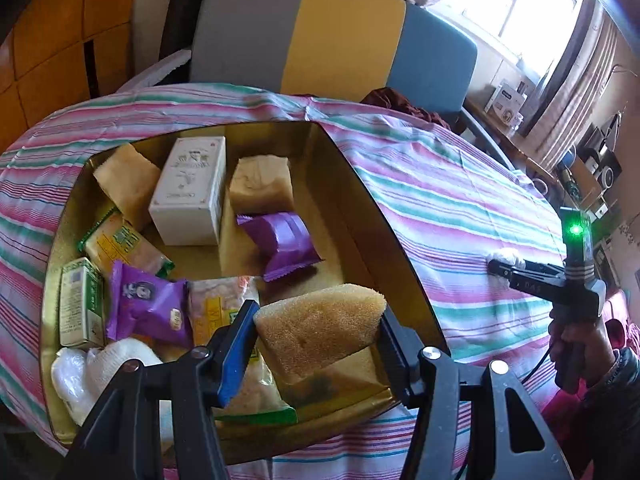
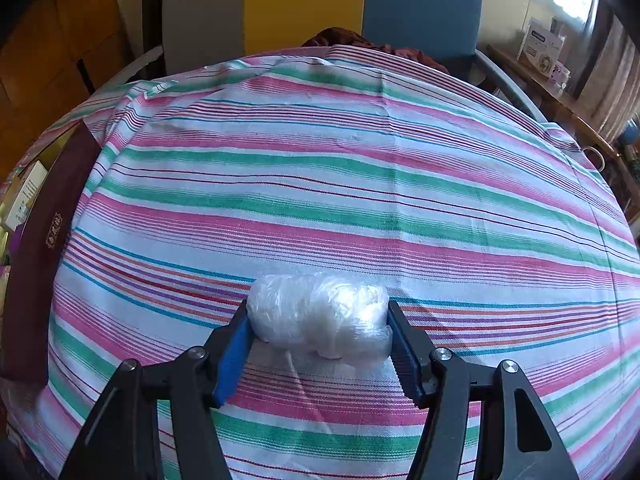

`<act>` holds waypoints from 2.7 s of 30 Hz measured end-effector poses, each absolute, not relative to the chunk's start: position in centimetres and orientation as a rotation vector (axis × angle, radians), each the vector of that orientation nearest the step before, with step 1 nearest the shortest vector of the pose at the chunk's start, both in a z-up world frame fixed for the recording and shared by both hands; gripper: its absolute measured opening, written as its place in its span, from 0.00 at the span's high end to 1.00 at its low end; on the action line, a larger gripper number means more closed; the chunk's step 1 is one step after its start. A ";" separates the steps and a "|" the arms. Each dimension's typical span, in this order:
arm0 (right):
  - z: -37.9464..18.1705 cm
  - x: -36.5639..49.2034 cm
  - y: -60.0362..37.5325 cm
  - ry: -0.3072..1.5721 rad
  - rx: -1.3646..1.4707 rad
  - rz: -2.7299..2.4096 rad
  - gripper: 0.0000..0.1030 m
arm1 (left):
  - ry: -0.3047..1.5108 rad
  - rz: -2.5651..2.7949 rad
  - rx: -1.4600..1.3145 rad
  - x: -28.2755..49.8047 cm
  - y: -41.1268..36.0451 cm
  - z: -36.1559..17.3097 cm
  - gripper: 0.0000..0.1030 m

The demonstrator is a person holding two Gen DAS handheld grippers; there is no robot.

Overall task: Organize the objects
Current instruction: 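Carry the sponge cake over the gold tray with the left tool, then lower the sponge cake into the tray and open the left tool, then carry the plastic-wrapped bundle into the tray and open the right tool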

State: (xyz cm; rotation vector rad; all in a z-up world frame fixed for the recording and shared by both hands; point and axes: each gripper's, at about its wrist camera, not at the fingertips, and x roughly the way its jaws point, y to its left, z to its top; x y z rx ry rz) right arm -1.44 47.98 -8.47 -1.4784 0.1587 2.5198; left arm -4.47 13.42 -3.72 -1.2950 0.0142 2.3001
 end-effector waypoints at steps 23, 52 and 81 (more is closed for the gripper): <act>-8.4 -1.6 48.0 0.130 -1.492 2.514 0.38 | 0.047 2.277 -1.302 -4.0 13.6 -4.5 0.21; -8.5 -1.3 47.9 0.127 -1.495 2.510 0.37 | 0.066 2.435 -1.292 -8.9 14.8 -4.1 0.44; -8.1 -1.0 46.2 0.056 -1.493 2.506 0.38 | 0.075 2.592 -1.162 -1.3 9.8 -0.7 0.44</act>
